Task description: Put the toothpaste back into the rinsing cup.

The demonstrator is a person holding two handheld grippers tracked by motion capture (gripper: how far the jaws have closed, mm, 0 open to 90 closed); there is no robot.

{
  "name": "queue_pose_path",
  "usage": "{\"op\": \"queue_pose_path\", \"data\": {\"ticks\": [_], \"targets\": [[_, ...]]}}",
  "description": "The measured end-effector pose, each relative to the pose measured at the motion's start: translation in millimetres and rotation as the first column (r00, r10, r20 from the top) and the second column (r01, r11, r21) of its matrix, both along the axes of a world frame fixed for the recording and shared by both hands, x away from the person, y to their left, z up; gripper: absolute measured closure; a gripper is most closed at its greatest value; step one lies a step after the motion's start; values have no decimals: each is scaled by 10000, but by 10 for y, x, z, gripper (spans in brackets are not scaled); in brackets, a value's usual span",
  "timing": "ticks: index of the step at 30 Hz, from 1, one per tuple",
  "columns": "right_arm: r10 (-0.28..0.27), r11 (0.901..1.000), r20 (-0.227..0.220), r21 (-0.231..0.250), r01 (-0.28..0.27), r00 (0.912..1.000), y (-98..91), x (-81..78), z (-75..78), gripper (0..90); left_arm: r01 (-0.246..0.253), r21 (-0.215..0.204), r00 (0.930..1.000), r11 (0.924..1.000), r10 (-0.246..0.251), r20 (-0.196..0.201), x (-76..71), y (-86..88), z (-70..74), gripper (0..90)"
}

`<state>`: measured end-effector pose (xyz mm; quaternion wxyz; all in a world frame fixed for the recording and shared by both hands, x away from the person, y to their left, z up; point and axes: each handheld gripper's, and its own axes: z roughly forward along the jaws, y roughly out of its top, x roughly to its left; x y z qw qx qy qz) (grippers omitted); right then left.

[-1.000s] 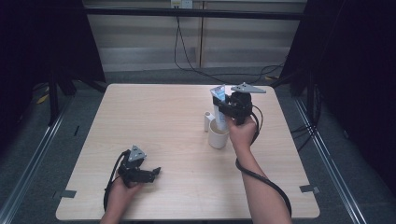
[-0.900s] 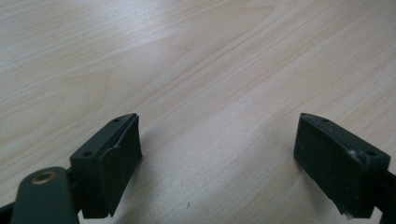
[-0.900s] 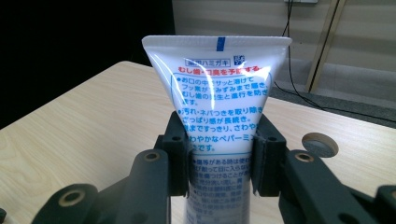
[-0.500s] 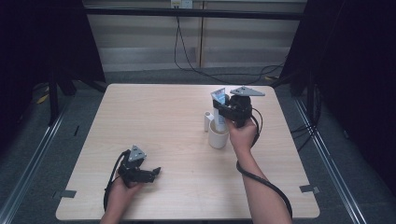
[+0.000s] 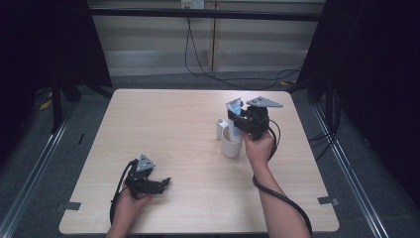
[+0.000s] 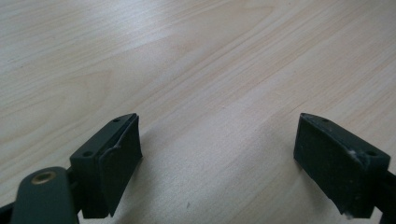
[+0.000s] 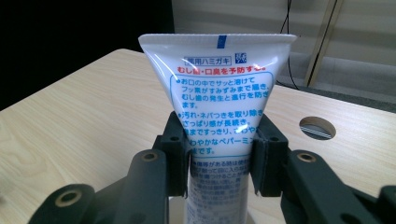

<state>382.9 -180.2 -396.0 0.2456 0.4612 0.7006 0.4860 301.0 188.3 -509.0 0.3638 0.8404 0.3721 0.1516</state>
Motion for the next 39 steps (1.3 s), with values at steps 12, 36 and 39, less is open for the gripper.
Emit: {"op": "queue_pose_path", "data": {"ticks": [12,36,39], "targets": [[41,10000,-61,-80,-41,10000,11,-38,-74,622,17,29,10000,10000,-17,2,1,2,1,146],[13,9992,-353,-410,-27,9994,-41,-157,-270,587,18,31,10000,10000,-18,3,1,2,1,146],[59,9990,-388,-437,-76,9992,-29,-165,-282,584,21,33,10000,10000,-21,2,1,2,1,146]]}}
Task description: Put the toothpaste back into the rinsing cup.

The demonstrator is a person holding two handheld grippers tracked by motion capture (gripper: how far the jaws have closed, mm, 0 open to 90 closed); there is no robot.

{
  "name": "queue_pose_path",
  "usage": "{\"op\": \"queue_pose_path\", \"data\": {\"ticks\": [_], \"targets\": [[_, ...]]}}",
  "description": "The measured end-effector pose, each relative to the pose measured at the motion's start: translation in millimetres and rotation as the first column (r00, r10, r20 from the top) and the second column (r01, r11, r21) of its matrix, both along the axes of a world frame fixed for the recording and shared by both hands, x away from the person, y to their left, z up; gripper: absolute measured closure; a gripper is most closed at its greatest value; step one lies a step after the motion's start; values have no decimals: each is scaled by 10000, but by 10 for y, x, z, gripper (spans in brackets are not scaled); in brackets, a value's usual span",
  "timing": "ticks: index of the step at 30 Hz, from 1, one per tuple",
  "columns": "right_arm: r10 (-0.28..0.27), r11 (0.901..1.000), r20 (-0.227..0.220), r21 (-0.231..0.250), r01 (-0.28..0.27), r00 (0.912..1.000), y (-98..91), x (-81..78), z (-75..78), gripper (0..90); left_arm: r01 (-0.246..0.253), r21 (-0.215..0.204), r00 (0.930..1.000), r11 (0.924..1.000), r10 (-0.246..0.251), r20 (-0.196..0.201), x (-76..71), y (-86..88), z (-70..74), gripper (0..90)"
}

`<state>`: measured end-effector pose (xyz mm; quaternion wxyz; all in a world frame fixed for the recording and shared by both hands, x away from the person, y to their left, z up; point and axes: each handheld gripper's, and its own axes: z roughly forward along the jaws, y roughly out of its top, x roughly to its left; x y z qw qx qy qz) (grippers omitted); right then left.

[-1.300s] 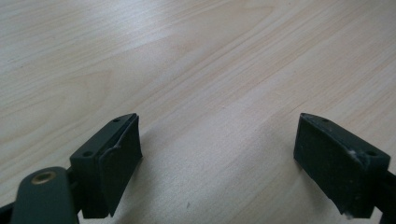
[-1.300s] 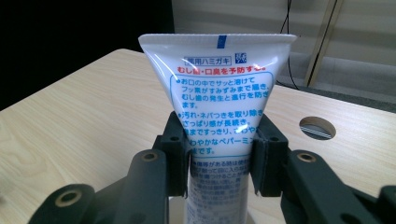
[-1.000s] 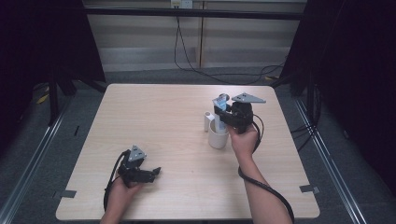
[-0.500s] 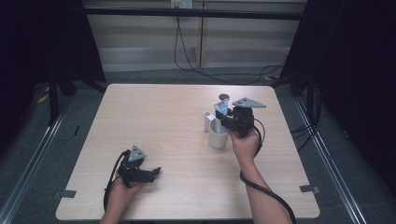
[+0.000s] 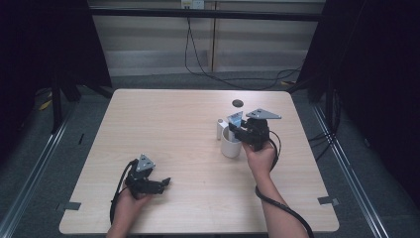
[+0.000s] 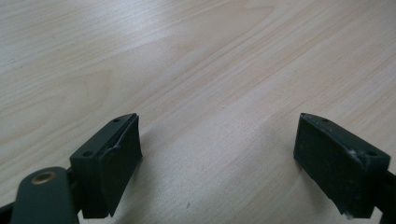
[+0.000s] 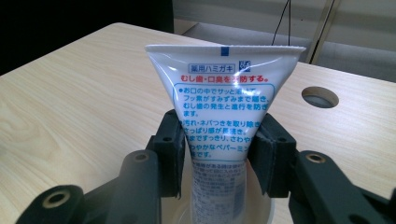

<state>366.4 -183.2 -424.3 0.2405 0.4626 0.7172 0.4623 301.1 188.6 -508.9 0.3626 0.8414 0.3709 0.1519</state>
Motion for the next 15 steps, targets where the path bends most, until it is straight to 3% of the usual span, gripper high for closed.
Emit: {"op": "queue_pose_path", "data": {"ticks": [4,15], "targets": [[110,9997,-16,-214,-110,9999,21,-13,-25,584,-5,-6,10000,10000,5,1,0,0,0,146],[96,9997,-145,-238,-100,9998,0,-42,-67,562,-2,-2,10000,10000,2,2,0,0,0,146]]}}
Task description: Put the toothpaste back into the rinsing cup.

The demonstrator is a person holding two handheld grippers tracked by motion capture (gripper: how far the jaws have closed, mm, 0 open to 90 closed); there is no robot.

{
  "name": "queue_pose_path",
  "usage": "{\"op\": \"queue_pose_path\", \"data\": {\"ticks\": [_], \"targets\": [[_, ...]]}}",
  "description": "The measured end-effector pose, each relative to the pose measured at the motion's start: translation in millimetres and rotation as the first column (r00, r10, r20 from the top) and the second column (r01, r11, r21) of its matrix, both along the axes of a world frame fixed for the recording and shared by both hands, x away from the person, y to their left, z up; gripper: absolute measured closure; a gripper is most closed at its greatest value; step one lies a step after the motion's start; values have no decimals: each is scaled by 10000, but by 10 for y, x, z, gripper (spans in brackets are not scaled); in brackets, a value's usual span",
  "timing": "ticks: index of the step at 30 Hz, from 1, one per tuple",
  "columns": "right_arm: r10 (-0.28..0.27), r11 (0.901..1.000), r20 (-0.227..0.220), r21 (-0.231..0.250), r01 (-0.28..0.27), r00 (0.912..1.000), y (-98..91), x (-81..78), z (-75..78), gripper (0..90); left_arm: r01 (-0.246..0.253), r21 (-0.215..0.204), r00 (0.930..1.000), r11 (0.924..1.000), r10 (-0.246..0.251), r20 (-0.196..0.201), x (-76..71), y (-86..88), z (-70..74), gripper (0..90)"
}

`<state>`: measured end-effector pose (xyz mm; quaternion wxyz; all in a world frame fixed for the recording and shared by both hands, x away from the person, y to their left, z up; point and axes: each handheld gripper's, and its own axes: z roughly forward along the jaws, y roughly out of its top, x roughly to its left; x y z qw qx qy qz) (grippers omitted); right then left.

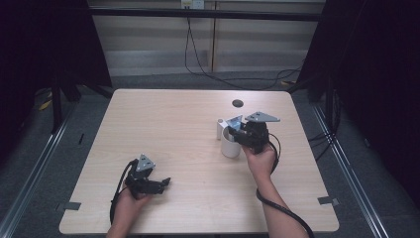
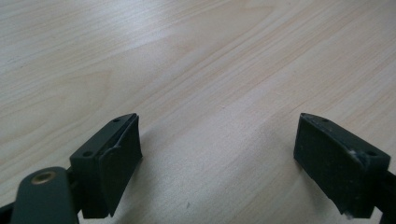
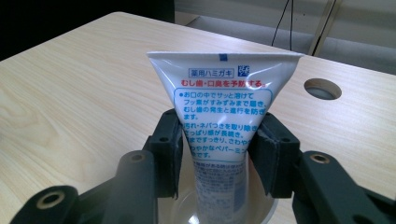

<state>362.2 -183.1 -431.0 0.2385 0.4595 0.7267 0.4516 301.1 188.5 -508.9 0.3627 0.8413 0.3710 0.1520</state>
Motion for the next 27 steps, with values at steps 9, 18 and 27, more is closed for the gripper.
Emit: {"op": "queue_pose_path", "data": {"ticks": [9,18,27], "targets": [[77,9999,-51,-67,-78,10000,-10,-18,-21,556,-20,-27,10000,10000,20,-4,-1,-2,-1,146],[110,9999,-88,3,-110,9999,-28,-36,-23,547,-2,-1,10000,10000,2,-1,0,0,0,146],[117,9999,-87,-16,-117,9999,-79,-88,-31,541,19,37,10000,10000,-19,0,1,2,1,146]]}}
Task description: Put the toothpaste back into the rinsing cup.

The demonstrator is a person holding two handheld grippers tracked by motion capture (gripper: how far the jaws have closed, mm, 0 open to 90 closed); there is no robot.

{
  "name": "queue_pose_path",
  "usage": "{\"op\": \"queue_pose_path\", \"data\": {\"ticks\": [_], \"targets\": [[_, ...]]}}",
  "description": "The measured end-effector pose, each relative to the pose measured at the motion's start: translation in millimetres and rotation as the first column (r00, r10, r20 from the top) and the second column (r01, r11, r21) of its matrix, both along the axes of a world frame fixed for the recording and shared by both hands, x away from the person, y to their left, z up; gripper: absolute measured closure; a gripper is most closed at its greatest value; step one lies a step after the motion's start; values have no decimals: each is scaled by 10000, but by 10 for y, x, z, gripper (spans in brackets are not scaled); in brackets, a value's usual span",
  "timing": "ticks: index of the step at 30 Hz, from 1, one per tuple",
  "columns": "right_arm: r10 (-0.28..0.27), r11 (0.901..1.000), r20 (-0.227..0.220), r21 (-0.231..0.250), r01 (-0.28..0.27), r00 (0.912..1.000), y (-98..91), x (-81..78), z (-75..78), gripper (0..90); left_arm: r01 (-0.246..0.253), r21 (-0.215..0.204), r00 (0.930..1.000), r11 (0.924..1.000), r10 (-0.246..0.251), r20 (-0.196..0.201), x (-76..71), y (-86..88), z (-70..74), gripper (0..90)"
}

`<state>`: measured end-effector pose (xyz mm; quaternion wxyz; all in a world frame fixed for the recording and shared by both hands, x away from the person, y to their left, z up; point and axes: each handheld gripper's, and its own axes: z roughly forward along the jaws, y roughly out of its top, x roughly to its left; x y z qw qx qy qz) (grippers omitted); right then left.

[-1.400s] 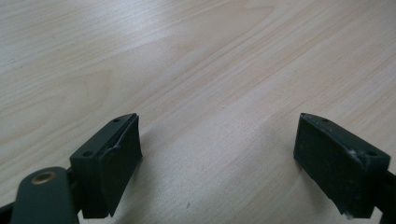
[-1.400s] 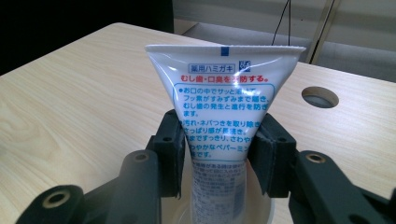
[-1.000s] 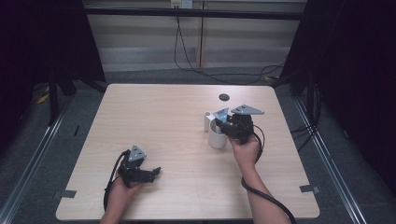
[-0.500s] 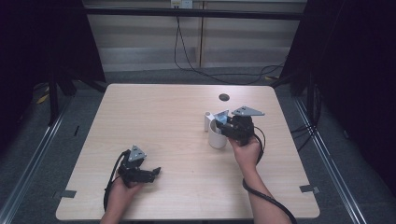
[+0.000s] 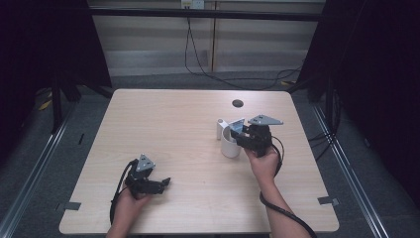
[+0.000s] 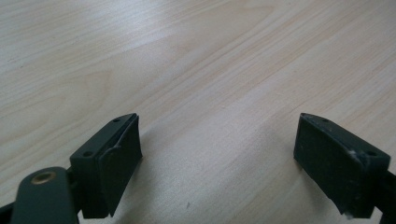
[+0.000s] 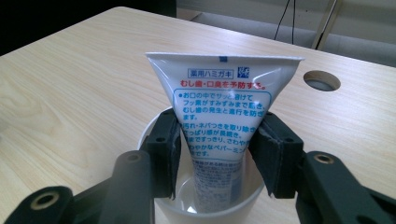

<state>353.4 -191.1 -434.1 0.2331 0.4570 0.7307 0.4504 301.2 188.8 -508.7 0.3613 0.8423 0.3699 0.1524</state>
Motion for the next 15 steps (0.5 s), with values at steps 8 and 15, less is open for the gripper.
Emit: {"op": "queue_pose_path", "data": {"ticks": [8,15], "targets": [[30,10000,34,-23,-30,10000,-21,-52,-11,538,-15,-23,10000,10000,15,3,-1,-2,-1,146],[44,9999,-14,-127,-45,10000,-42,-77,-7,533,-3,-3,10000,10000,3,3,0,0,0,146]]}}
